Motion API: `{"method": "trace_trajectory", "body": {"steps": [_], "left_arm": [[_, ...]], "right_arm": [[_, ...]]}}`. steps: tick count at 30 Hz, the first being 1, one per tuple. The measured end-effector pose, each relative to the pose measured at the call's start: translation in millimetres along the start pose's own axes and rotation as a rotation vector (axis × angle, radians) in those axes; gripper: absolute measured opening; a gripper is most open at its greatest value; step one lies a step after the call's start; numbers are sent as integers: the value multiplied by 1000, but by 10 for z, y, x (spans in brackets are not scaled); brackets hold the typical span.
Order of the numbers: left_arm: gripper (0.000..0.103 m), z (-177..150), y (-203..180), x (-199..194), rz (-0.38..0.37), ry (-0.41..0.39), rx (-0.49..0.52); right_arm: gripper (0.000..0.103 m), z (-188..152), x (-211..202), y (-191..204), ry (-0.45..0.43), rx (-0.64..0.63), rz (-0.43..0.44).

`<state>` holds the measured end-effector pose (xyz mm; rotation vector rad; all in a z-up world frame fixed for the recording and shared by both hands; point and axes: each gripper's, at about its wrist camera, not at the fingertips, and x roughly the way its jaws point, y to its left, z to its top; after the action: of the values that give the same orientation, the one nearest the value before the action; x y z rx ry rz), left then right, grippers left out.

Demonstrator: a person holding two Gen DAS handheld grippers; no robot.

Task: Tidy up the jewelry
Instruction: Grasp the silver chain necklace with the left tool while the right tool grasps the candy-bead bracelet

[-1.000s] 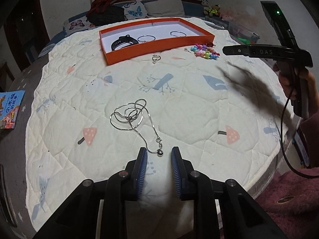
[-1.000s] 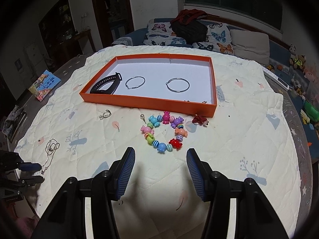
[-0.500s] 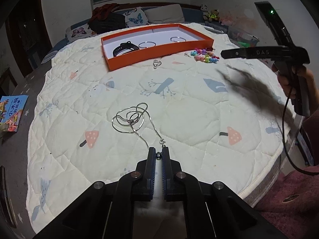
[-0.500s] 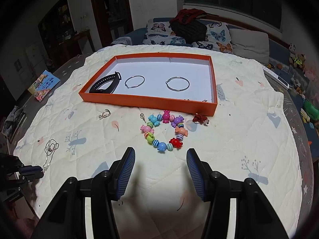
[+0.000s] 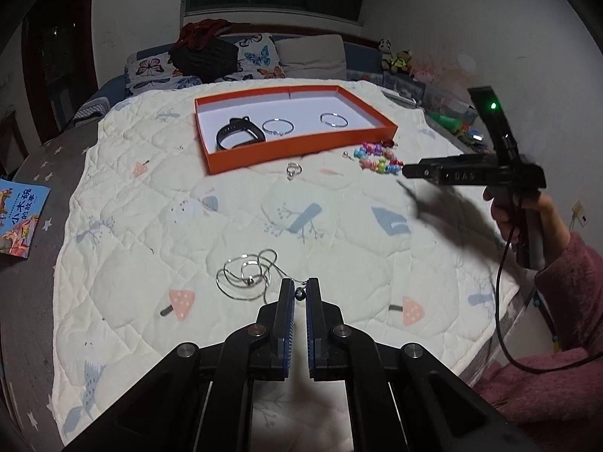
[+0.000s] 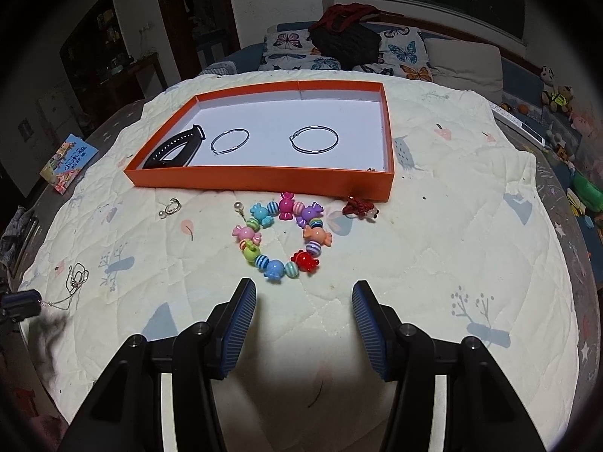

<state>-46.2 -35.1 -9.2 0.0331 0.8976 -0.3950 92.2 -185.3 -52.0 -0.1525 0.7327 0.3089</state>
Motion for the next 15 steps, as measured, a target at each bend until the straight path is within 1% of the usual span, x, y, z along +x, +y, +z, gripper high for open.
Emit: {"method": "trace_trajectory", "body": {"steps": [5, 10, 11, 12, 13, 14, 15], "left_arm": [[5, 90, 62, -62, 13, -19, -6], [5, 168, 147, -109, 29, -37, -20], [5, 180, 160, -114, 32, -40, -21], [5, 198, 180, -122, 34, -45, -23], [5, 209, 191, -125, 34, -47, -25], [5, 223, 203, -125, 34, -49, -27], [5, 233, 209, -126, 35, -52, -27]], "right_arm": [[59, 77, 111, 37, 12, -19, 43], [59, 151, 237, 74, 27, -39, 20], [61, 161, 245, 84, 28, -42, 22], [67, 170, 255, 95, 30, -46, 27], [70, 174, 264, 111, 29, -52, 29], [72, 174, 274, 131, 28, -61, 23], [72, 176, 287, 142, 26, -71, 15]]}}
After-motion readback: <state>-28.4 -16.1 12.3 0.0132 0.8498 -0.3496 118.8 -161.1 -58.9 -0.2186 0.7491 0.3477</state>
